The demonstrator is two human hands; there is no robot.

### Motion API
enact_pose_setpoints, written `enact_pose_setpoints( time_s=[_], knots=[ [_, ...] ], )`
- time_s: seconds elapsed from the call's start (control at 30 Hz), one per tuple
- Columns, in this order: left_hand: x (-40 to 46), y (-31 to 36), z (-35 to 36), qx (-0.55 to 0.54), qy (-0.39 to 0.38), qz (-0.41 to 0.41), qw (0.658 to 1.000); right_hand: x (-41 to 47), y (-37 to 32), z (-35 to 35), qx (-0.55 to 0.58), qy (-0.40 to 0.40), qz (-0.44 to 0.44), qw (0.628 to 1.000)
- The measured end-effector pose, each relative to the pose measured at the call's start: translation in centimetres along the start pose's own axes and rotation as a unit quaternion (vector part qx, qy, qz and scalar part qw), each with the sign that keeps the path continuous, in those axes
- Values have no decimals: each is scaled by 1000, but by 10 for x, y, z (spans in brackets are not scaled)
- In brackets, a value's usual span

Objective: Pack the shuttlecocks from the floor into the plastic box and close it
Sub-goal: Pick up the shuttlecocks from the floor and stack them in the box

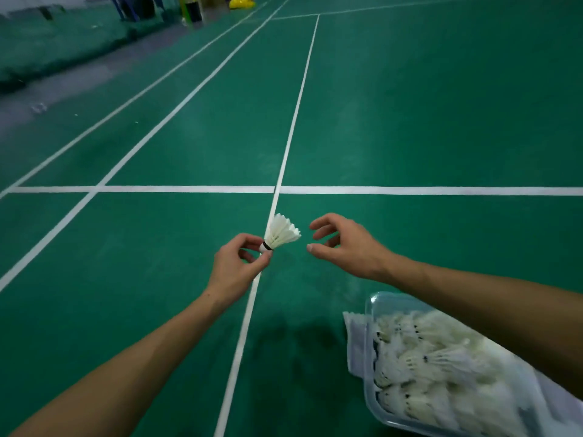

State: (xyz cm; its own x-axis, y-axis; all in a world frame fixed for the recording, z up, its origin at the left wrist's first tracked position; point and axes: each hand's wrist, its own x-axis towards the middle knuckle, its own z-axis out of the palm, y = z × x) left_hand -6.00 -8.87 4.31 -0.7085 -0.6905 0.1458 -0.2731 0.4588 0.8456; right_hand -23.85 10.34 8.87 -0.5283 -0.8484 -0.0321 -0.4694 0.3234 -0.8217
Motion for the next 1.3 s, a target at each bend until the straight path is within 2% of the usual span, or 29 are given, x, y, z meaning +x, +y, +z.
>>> enact_pose_setpoints(
  time_s=[0.2, 0.4, 0.53, 0.63, 0.87, 0.97, 1.13, 1.3],
  knots=[
    [-49, 122, 47, 10, -72, 100, 992, -97, -7, -97, -22, 12, -37, 999],
    [-88, 185, 103, 38, -180, 144, 972, -183, 28, -149, 7, 75, -8, 997],
    [-98, 185, 131, 100, -237, 170, 951, -208, 64, -155, 17, 61, 31, 998],
    [-98, 172, 136, 155, -248, 191, 937, -208, 81, -141, 10, 36, 39, 999],
    [-105, 175, 141, 136, -230, 154, 951, -208, 85, -139, 81, 50, 61, 994],
    [-109, 171, 149, 125, -233, 145, 953, -220, 93, -149, 59, 62, 80, 993],
    [-112, 163, 177, 165, -262, 171, 935, -244, 118, -175, -10, 118, 136, 984],
    [-119, 158, 206, 201, -276, 216, 915, -255, 134, -178, -74, 100, 158, 980]
  ],
)
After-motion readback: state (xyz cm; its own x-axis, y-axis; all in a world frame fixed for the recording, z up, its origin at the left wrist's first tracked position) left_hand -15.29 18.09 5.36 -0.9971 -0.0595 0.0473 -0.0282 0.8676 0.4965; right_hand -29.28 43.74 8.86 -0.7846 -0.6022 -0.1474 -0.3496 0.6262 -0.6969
